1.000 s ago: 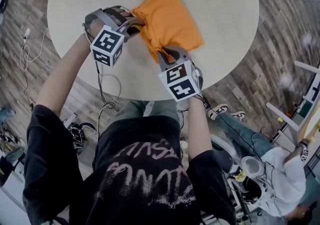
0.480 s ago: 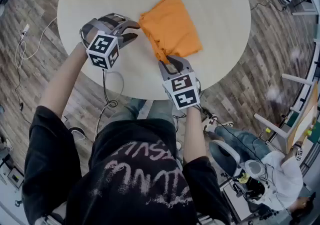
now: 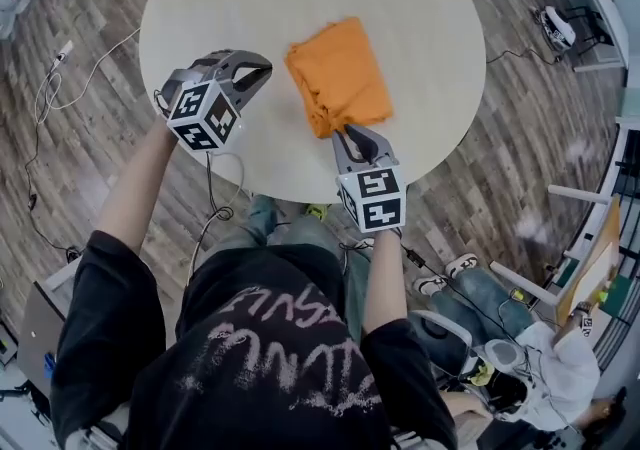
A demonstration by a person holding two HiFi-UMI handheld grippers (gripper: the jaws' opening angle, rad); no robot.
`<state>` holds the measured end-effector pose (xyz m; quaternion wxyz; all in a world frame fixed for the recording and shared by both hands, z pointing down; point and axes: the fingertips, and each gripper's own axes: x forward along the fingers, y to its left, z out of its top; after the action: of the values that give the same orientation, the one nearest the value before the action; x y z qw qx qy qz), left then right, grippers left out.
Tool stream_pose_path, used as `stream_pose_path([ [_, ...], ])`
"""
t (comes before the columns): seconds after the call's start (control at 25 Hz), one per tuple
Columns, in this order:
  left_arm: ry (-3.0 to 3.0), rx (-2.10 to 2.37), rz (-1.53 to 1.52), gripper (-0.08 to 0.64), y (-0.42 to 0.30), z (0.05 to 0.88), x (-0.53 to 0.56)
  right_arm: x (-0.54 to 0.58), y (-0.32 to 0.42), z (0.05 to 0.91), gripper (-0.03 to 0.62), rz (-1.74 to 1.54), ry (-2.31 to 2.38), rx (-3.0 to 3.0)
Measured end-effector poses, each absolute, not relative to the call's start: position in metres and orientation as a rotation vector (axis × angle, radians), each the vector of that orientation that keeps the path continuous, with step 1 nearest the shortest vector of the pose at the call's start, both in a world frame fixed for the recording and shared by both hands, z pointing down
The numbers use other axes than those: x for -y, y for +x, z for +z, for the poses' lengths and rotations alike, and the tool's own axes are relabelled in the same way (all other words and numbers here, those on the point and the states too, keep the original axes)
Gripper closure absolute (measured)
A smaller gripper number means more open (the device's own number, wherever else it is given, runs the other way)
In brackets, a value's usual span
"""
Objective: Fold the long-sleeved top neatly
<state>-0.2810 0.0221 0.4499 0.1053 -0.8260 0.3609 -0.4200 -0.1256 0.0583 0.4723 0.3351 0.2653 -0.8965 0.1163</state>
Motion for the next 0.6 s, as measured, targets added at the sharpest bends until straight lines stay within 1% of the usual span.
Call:
stream_pose_path([
  [0.36,-2.434,-1.467,-1.064,0.549,-0.274,0.398,-0.036,-0.038,-0.098,0.422,0.572,0.242,0.784,2.441],
  [0.6,-2.438,-1.677,-0.919,0.549,-0.275,0.365,-0.043,-0.031,-0.077,0.393,0.586,0.218,0.88,2.476],
])
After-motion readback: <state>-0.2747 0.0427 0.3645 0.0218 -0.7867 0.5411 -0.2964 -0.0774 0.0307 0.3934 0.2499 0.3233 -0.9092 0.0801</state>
